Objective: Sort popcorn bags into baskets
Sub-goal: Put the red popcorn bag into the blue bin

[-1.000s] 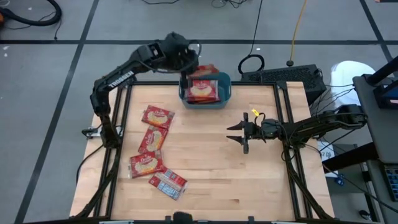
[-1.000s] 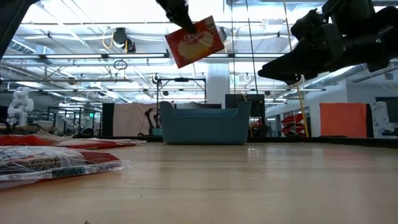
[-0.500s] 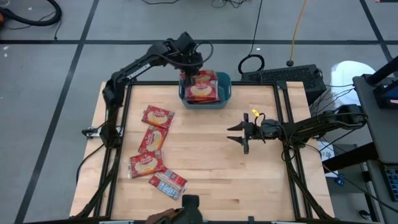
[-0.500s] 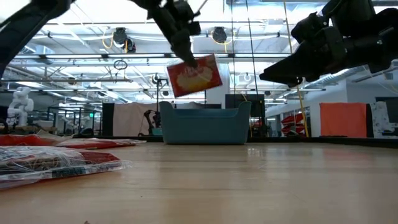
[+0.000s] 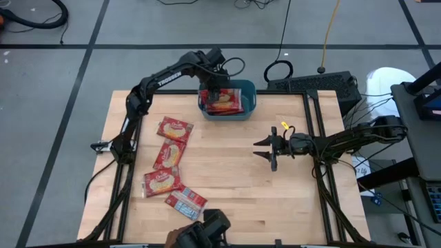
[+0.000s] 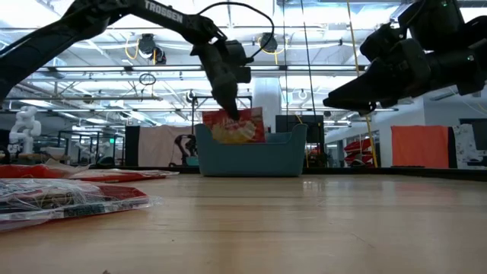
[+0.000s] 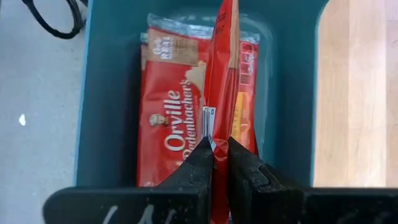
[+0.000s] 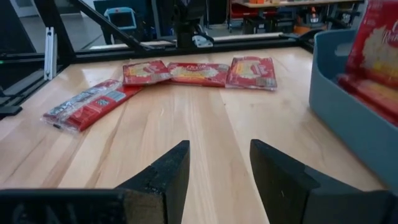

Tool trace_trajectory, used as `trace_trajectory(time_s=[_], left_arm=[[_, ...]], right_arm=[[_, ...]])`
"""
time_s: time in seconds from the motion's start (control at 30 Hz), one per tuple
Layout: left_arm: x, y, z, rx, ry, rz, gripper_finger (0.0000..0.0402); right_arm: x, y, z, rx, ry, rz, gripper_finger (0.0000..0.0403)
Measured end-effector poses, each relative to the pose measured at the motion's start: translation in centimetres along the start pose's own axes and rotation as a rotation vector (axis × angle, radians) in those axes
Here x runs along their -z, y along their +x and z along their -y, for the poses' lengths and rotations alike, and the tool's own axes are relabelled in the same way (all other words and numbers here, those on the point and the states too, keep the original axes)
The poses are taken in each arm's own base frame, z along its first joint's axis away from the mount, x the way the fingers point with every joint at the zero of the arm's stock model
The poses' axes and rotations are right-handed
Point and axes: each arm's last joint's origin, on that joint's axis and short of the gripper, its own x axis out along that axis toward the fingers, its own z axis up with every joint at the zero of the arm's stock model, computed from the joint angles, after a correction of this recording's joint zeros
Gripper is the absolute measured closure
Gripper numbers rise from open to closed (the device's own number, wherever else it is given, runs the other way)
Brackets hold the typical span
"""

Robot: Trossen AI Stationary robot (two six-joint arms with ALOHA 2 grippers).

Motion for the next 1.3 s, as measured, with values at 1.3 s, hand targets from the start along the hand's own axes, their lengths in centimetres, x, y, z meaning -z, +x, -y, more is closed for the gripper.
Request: trace_trajectory(time_s=[1.3], left_arm=[[-2.3,3.9,5.3,-0.002,0.202,-0.017,0.0302]], right_arm=[[-0.2,0.0,0.0,-0.007,-0.022,0.016,0.0243]])
